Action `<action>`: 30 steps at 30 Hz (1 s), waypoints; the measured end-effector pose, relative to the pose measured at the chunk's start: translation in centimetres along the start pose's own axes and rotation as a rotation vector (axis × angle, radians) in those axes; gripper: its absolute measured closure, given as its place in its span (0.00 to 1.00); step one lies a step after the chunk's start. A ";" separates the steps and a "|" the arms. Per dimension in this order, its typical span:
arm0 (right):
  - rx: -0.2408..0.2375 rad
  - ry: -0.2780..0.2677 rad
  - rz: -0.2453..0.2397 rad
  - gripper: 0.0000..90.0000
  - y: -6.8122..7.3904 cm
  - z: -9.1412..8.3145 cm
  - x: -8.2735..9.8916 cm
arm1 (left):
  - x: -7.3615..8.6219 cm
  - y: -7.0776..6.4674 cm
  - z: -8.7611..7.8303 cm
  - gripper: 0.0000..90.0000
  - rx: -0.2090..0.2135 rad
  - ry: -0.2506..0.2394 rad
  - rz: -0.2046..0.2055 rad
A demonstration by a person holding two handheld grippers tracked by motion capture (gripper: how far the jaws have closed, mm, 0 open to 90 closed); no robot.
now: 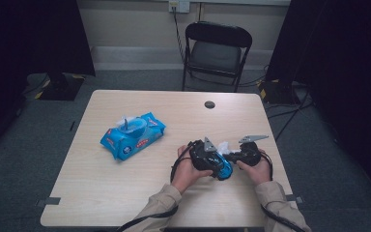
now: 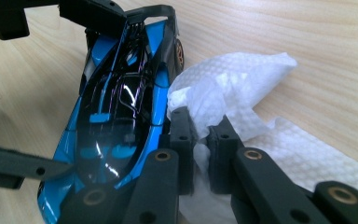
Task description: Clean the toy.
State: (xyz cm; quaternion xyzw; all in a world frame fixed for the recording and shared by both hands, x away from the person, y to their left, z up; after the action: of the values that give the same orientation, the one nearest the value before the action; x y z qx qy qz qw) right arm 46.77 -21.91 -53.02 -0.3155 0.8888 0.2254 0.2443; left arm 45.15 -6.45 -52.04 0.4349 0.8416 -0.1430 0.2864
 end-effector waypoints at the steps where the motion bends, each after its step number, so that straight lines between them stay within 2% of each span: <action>1: 0.001 -0.001 -0.004 0.92 0.0 -0.1 0.1 | 0.0 0.0 0.0 0.00 -0.001 0.001 0.000; 7: 0.010 0.007 -0.020 0.92 0.0 -0.5 0.5 | 0.0 0.0 0.0 0.00 -0.001 0.002 -0.001; 15: 0.007 0.000 -0.018 0.92 0.0 -1.0 1.2 | 0.0 0.0 0.0 0.00 0.001 0.003 0.000; 30: 0.023 0.037 -0.037 0.92 0.1 -2.3 2.4 | 0.0 0.0 0.0 0.00 -0.001 0.006 0.001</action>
State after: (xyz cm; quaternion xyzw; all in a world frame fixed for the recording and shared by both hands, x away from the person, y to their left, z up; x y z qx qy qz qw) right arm 44.39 -24.23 -52.60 -0.3331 0.8897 0.2050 0.2354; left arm 45.14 -6.49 -52.01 0.4356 0.8424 -0.1413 0.2841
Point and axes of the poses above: each handheld gripper's, and its own axes: z roughly forward along the jaws, x roughly out of its underside, y roughly to its left, the point moved 5 cm from there along z, roughly forward along the jaws, and after that the axes turned 11 degrees about y, right-handed, at the moved point
